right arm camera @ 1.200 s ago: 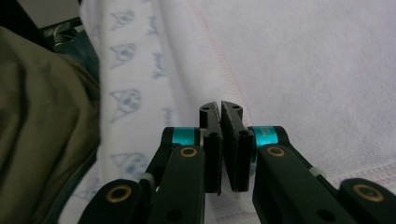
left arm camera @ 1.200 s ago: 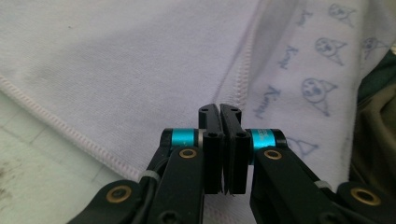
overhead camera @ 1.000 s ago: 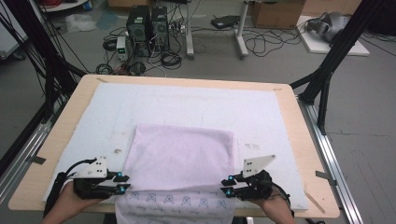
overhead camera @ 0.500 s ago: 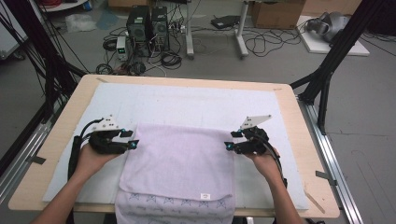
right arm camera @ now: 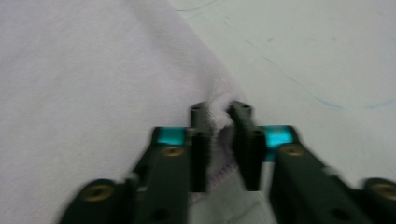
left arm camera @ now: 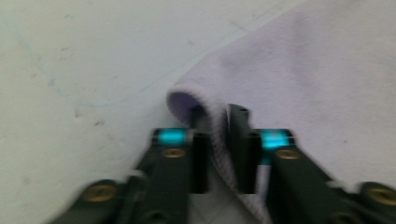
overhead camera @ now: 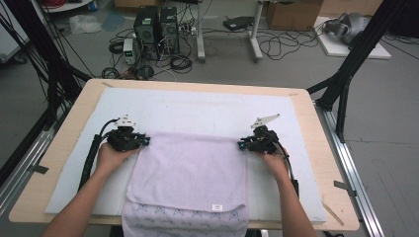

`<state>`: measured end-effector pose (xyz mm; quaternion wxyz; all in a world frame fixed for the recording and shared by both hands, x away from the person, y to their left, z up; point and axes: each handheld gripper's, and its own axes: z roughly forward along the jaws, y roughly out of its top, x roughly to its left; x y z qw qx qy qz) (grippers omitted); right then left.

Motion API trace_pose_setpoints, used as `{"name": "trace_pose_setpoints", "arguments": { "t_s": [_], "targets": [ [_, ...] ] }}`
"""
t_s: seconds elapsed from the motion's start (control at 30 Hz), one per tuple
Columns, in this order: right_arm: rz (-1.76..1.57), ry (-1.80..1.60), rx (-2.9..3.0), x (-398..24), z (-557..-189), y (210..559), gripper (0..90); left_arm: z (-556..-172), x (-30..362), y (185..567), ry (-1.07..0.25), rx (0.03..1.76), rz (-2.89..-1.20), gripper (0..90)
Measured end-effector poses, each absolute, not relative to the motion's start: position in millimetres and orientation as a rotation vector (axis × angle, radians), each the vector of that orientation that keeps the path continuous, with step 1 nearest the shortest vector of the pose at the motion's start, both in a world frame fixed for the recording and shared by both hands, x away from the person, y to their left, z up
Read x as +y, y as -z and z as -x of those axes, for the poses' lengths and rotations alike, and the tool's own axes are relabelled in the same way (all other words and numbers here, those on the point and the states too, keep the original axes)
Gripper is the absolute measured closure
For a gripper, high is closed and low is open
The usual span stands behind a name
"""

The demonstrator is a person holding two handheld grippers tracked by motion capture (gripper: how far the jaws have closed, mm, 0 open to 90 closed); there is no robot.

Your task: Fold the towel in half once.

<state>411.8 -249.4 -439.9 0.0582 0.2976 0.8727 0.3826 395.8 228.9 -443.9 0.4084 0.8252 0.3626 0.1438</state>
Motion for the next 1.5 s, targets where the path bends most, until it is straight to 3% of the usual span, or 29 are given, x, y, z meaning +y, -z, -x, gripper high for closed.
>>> {"name": "trace_pose_setpoints", "arguments": {
  "t_s": [0.27,0.53,0.63,0.7,0.73,1.0,1.23,1.5],
  "targets": [
    [-0.972,-1.099,2.550,-258.3,-440.5,410.5,86.2,-424.1,224.5,412.0,-0.448,1.004,-1.999,88.1],
    [-0.933,-1.082,2.380,-257.2,-475.9,325.0,86.3,-459.4,217.5,327.4,-0.604,0.971,-1.933,88.1],
    [-0.903,-1.091,2.363,-256.6,-481.8,304.8,83.1,-464.2,217.1,320.3,-0.623,0.973,-1.936,86.6],
    [-0.921,-1.103,2.342,-256.3,-483.2,308.8,64.4,-467.1,220.2,329.3,-0.584,1.012,-1.963,70.6],
    [-0.953,-1.118,2.364,-257.5,-484.6,314.8,61.0,-466.6,223.2,335.1,-0.573,1.021,-1.972,66.7],
    [-0.989,-1.078,2.489,-259.8,-458.9,363.2,49.0,-441.7,235.4,374.0,-0.465,1.001,-2.019,49.8],
    [-0.924,-1.135,2.489,-261.0,-415.8,384.6,49.8,-403.8,229.8,397.6,-0.409,0.892,-2.065,48.9],
    [-0.879,-1.141,2.522,-265.5,-380.2,396.7,48.8,-368.5,230.9,411.1,-0.326,0.791,-2.086,55.5]
  ]
}}
